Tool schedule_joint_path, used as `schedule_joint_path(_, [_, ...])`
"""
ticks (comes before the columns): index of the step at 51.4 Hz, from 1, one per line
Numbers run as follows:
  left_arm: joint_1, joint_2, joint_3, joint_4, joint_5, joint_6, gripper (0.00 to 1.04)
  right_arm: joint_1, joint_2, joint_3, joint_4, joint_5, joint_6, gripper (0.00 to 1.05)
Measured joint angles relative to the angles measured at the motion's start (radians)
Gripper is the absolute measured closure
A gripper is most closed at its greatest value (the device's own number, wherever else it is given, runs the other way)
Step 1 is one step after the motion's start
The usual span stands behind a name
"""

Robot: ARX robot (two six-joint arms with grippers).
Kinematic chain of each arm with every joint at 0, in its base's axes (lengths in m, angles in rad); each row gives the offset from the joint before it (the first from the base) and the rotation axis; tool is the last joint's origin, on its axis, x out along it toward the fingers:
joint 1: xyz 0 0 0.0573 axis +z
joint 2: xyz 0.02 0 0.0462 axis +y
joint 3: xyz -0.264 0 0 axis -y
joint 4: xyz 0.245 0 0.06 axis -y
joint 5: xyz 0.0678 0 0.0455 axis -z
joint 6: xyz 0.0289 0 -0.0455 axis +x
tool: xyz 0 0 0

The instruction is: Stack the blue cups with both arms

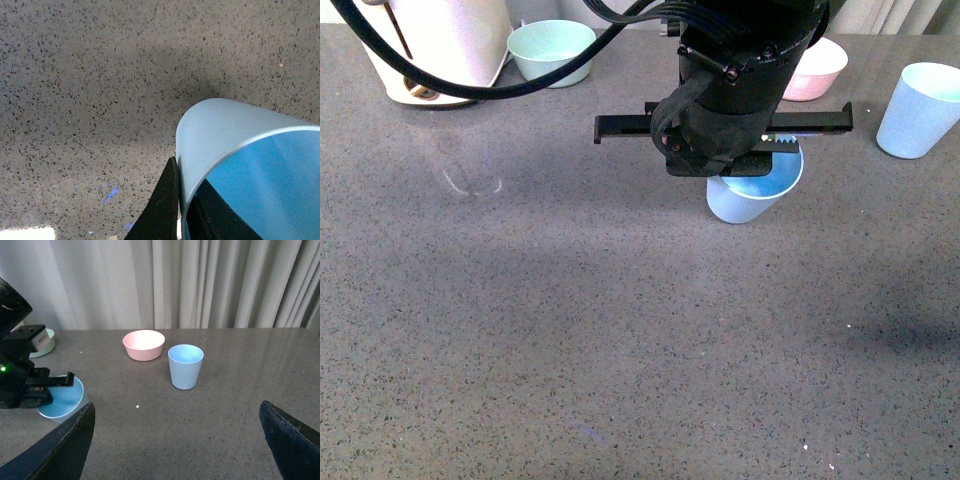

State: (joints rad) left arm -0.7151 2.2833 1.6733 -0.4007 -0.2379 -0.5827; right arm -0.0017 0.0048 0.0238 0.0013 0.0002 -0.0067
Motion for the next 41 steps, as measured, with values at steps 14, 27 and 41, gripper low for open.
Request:
schedule_joint_path(14, [0.0,0.008,0.023,-0.005,-0.006,-0.01,0.94,0.0,0.0,0.0,0.0,0.0,0.0,0.09])
schedule_joint_path(27, [0.0,0.01,0.039,-0.004,-0.002,-0.01,0.51,0.0,0.0,0.0,0.0,0.0,0.0,0.09])
schedule_joint_path(41, [0.0,-0.021,0.013,0.033,-0.025,-0.001,0.07,0.0,0.0,0.0,0.0,0.0,0.0,0.09])
